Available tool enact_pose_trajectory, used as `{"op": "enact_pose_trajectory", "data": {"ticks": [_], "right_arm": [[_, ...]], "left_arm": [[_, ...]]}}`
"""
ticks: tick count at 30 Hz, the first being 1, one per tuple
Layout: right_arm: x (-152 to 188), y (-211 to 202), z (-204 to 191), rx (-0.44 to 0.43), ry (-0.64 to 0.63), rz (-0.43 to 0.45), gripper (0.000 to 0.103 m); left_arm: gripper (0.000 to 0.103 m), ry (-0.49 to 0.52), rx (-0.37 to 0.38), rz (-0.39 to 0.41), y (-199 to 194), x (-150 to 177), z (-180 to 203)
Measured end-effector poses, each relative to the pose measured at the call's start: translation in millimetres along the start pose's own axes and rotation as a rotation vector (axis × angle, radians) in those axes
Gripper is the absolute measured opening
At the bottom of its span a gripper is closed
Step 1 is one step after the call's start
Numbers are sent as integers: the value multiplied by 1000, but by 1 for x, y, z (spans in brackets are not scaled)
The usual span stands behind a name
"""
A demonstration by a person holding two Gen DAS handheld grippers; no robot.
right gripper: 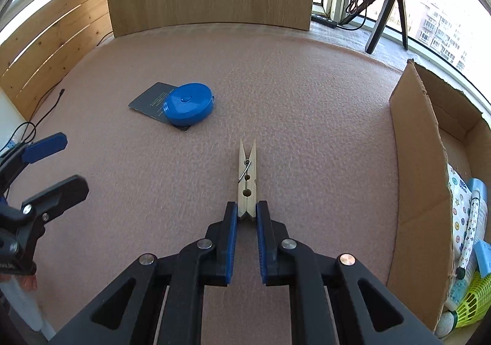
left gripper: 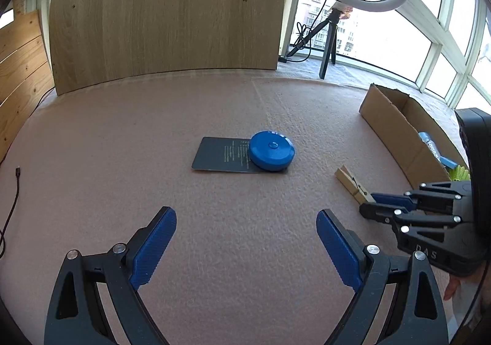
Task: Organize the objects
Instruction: 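Grasp the blue tape measure with the left gripper while the right gripper holds the clothespin, then carry the tape measure and clothespin to the box and open both grippers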
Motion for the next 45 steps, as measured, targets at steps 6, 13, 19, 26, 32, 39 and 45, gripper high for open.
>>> {"op": "enact_pose_trajectory", "data": {"ticks": [6,13,19,26,32,39,45], "right_arm": [[27,-15,0,1,-6,3,11],[45,-25,7,-20,47,12,11],[46,-25,8,-14,70,20,11],[46,-25,8,-8,91,31,11],[43,-25,-12,-44,87,29,11],[40,-26,-31,-45,84,44,11],[27,-46,-25,-40,106,93,11]], "left_arm": [[94,32,-14,-5,52,-34,22],[78,45,-40,-74,88,-39,24],[53,46,-32,-69,84,-40,20],[53,45,-9,-67,32,1,17],[53,14,-38,-104,-14,61,16],[53,-24,-62,-82,-32,71,9],[53,-43,-73,-28,-55,40,9]]}}
Point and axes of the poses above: each gripper's, at about its wrist camera, not at the fingertips, and y roughly the way its jaws point, z to its right, x to its underside, the point moved 6 cm from there along y, roughly the way its jaws point, and after that the axes turned 5 degrees about x, right-handed, at the moved point
